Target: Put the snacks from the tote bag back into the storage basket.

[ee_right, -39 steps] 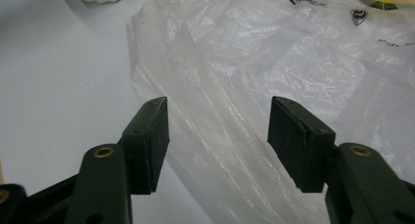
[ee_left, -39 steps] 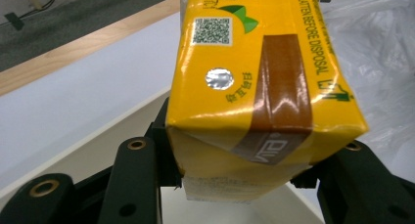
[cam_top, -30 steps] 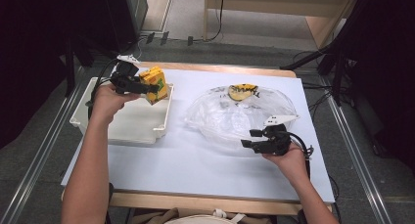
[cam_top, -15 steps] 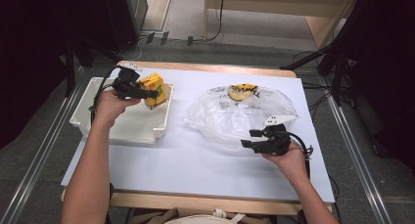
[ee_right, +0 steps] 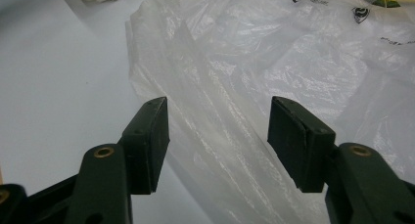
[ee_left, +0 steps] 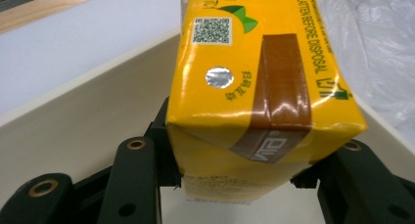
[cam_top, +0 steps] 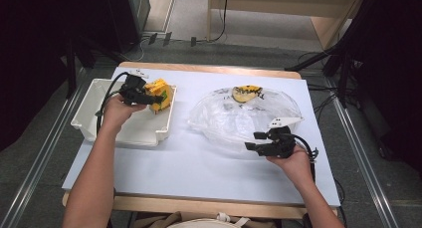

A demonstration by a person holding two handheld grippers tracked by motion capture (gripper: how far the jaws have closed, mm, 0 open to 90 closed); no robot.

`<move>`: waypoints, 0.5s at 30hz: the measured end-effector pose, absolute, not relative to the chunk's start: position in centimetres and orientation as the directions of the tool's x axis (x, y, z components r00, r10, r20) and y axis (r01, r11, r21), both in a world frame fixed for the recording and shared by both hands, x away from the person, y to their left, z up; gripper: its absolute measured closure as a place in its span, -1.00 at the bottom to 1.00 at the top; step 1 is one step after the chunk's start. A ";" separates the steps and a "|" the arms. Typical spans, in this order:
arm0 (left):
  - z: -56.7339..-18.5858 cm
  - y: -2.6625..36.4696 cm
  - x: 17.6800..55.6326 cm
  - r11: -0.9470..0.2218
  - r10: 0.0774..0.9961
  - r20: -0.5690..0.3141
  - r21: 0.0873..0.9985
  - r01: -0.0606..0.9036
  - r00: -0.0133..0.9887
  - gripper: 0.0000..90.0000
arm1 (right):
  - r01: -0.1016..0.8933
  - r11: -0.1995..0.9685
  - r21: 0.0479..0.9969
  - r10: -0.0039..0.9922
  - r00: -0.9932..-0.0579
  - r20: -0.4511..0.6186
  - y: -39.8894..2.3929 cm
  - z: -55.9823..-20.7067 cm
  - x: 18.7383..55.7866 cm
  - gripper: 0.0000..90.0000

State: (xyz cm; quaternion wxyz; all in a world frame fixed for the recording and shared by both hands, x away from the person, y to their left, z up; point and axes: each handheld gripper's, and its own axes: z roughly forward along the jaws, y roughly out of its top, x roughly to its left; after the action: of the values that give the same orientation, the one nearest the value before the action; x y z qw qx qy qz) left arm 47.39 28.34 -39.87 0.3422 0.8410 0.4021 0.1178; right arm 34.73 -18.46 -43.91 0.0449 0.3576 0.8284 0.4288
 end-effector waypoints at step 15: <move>-41.2 28.3 47.5 -0.448 0.751 -0.079 0.669 0.593 0.656 0.12 | 0.550 0.383 0.742 0.627 -0.745 0.228 -18.3 -43.9 34.7 -0.06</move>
State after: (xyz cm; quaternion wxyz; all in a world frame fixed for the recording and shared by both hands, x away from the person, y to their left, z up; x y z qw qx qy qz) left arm 47.46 28.31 -41.19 0.3422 0.8430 0.3987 0.1151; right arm 34.74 -18.34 -43.95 0.0451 0.3544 0.8303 0.4277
